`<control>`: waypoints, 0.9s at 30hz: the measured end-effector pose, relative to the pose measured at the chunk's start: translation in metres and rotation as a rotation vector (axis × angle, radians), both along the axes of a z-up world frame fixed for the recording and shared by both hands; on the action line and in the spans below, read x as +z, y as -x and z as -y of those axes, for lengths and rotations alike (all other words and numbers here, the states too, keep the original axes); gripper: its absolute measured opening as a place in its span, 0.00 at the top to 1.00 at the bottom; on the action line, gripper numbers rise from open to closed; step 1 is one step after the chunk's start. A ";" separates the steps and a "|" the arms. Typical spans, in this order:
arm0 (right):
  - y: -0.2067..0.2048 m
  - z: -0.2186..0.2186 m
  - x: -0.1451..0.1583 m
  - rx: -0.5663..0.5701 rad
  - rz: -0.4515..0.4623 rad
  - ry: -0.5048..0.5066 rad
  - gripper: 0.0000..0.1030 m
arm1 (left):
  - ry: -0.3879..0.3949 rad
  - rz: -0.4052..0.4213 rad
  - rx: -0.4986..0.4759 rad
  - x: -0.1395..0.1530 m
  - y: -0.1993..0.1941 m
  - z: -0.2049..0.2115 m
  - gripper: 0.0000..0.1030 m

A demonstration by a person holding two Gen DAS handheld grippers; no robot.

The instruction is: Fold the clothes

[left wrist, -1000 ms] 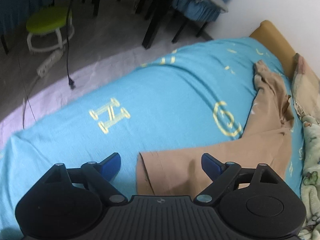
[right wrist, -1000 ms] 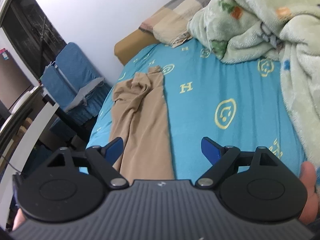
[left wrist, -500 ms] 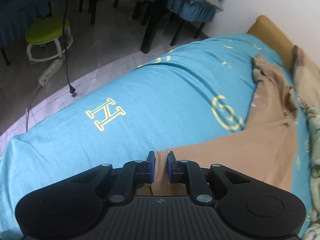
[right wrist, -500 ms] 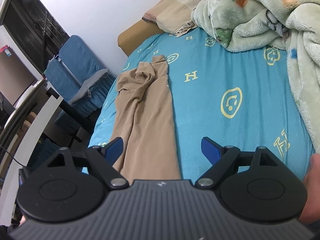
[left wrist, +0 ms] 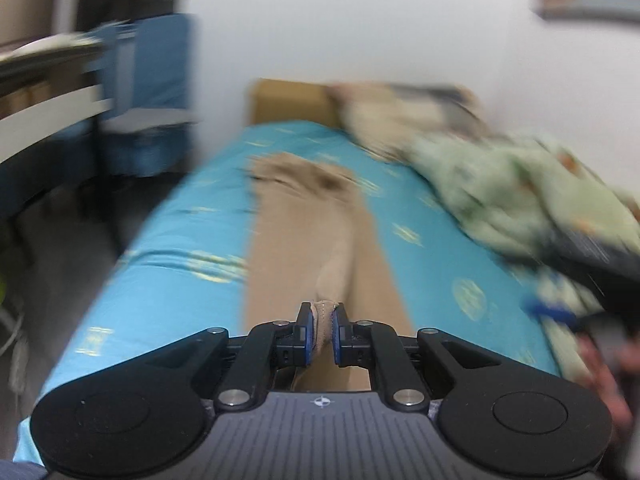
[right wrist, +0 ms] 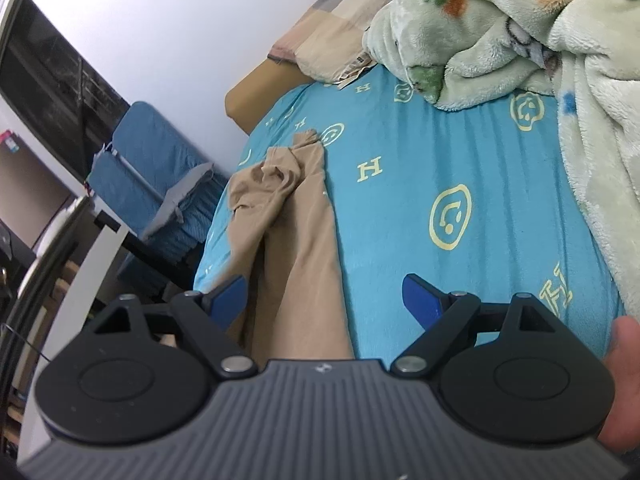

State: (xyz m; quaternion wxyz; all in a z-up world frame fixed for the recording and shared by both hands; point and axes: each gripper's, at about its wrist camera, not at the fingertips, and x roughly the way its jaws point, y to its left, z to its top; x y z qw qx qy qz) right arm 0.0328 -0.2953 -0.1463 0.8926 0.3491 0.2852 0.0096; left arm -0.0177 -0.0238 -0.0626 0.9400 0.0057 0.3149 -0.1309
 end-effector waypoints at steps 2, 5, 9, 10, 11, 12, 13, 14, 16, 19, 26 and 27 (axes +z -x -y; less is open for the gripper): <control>-0.001 0.002 0.000 -0.002 -0.002 -0.007 0.16 | -0.019 -0.059 -0.064 -0.015 0.003 0.021 0.92; -0.002 0.003 -0.001 0.001 -0.011 -0.007 0.16 | -0.058 -0.171 -0.116 -0.046 -0.007 0.041 0.92; -0.004 0.006 -0.005 0.005 -0.033 -0.022 0.16 | -0.026 -0.264 -0.125 -0.061 -0.024 0.035 0.86; -0.005 0.007 -0.007 0.009 -0.042 -0.030 0.16 | 0.008 -0.284 -0.118 -0.060 -0.030 0.028 0.82; -0.007 0.007 -0.009 0.017 -0.053 -0.044 0.16 | 0.044 -0.303 -0.109 -0.059 -0.035 0.021 0.78; -0.009 0.007 -0.012 0.027 -0.065 -0.062 0.16 | 0.078 -0.323 -0.093 -0.056 -0.037 0.011 0.73; -0.010 0.007 -0.015 0.037 -0.078 -0.080 0.16 | 0.103 -0.343 -0.077 -0.055 -0.040 0.003 0.62; -0.012 0.007 -0.018 0.047 -0.091 -0.096 0.16 | 0.123 -0.359 -0.059 -0.052 -0.043 -0.006 0.55; -0.013 0.004 -0.023 0.062 -0.113 -0.119 0.16 | 0.130 -0.371 -0.022 -0.048 -0.051 -0.020 0.53; -0.013 -0.003 -0.027 0.074 -0.131 -0.114 0.16 | 0.130 -0.359 0.013 -0.042 -0.062 -0.032 0.52; -0.018 -0.020 -0.003 0.053 -0.041 0.068 0.19 | 0.050 -0.233 -0.005 -0.019 -0.117 -0.019 0.47; -0.019 -0.023 0.001 0.049 -0.023 0.097 0.18 | 0.043 -0.216 -0.011 -0.018 -0.132 -0.012 0.47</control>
